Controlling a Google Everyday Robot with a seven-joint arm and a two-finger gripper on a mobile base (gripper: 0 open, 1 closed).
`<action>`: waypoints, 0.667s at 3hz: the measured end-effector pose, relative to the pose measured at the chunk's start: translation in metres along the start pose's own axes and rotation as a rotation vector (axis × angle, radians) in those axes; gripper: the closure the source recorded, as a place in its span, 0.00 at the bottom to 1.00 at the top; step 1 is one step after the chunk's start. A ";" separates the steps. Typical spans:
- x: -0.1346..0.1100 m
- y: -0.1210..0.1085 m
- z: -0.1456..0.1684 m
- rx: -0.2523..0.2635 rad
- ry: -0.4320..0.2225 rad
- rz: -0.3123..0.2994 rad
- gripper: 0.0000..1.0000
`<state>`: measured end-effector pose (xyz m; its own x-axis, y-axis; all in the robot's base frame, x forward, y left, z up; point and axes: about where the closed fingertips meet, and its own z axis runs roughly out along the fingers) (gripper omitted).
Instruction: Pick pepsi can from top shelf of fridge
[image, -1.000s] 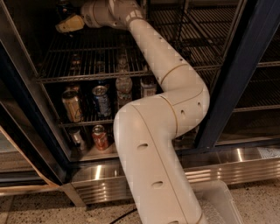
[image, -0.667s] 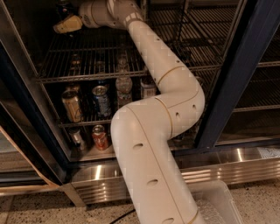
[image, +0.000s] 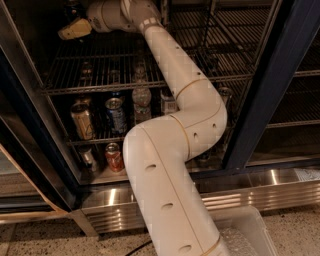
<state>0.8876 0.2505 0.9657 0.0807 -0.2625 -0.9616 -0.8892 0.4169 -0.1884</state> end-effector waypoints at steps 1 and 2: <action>-0.007 0.013 0.009 -0.034 -0.002 -0.018 0.00; -0.007 0.013 0.009 -0.034 -0.002 -0.018 0.00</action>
Offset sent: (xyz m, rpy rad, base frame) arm 0.0314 0.0188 0.0255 -0.0154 -0.0154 0.0551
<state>0.8793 0.2655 0.9679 0.0980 -0.2676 -0.9585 -0.9025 0.3820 -0.1989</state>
